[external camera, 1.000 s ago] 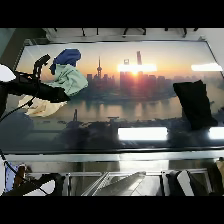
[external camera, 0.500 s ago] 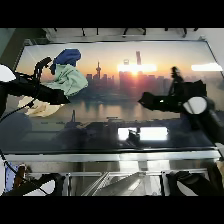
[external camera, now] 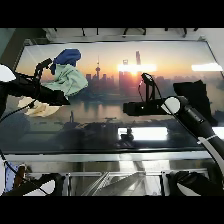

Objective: Fold the shirts.

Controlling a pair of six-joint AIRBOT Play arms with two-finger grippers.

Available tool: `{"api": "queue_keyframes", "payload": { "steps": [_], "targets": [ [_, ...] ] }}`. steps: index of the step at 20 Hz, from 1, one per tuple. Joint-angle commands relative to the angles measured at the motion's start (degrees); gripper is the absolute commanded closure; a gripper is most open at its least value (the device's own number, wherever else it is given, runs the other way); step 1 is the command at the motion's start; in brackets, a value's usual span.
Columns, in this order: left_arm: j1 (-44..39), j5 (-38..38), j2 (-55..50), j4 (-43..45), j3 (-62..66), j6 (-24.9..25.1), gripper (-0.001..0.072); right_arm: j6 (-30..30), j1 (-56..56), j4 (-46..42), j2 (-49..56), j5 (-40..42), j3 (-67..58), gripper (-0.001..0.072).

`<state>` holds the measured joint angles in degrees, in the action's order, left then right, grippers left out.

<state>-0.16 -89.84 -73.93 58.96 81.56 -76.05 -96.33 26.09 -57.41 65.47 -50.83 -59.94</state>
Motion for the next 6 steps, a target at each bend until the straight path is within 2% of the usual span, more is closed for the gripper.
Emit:
{"api": "queue_keyframes", "payload": {
  "steps": [1, 6],
  "targets": [
    [0.0, 0.0, 0.0, 0.0, 0.1, 0.0, 0.0689, 0.6, 0.4, 0.0, 0.3, -1.5, -0.1, 0.0686],
    [0.0, -0.1, 0.0, 0.0, 0.1, 0.0, 0.0690, 0.6, 0.3, 0.0, 0.3, -1.5, -0.1, 0.0686]
  ]
}}
